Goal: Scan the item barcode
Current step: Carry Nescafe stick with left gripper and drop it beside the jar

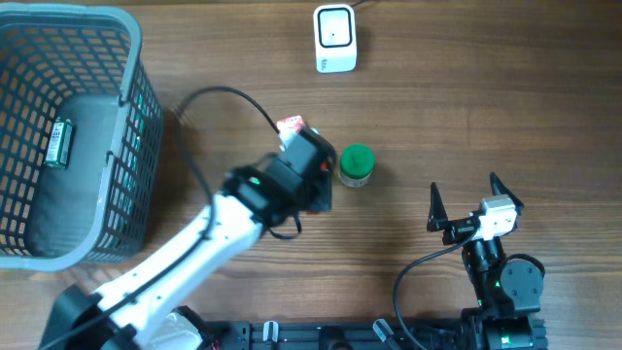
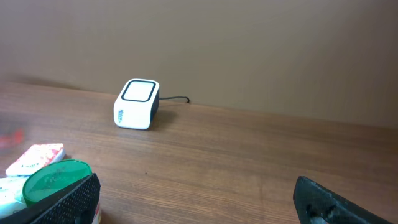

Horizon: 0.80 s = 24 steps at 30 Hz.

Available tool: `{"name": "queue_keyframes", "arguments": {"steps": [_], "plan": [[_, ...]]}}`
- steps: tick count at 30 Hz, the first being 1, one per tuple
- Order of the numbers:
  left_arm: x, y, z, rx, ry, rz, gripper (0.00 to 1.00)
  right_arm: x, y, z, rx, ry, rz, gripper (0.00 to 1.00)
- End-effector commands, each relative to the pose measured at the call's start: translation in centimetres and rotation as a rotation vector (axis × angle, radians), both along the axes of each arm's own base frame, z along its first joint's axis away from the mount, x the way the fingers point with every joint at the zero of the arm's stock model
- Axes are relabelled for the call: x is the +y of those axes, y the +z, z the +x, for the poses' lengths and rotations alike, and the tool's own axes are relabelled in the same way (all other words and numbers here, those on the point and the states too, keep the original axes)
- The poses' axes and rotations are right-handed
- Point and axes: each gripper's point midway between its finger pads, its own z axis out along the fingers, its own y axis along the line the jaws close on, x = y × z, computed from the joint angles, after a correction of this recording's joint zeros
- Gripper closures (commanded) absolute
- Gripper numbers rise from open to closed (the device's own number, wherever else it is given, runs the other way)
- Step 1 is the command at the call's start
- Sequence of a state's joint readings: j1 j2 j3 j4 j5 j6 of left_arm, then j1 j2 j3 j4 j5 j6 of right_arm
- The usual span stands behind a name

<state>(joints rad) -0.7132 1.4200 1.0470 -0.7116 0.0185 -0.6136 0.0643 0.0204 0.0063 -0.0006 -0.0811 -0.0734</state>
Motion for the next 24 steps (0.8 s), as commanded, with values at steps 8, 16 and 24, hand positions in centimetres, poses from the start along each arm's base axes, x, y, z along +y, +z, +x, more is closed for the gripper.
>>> {"name": "queue_keyframes", "arguments": {"steps": [8, 16, 24], "plan": [[-0.8, -7.0, -0.6, -0.031, 0.001, 0.212, 0.68, -0.1, 0.1, 0.0, -0.005, -0.006, -0.005, 0.0], [2.6, 2.3, 4.4, -0.253, 0.176, 0.245, 0.03, -0.1, 0.1, 0.0, -0.005, -0.006, -0.005, 0.0], [11.2, 22.1, 7.7, -0.676, 0.416, 0.23, 0.0, -0.1, 0.1, 0.0, -0.005, -0.006, -0.005, 0.0]]}}
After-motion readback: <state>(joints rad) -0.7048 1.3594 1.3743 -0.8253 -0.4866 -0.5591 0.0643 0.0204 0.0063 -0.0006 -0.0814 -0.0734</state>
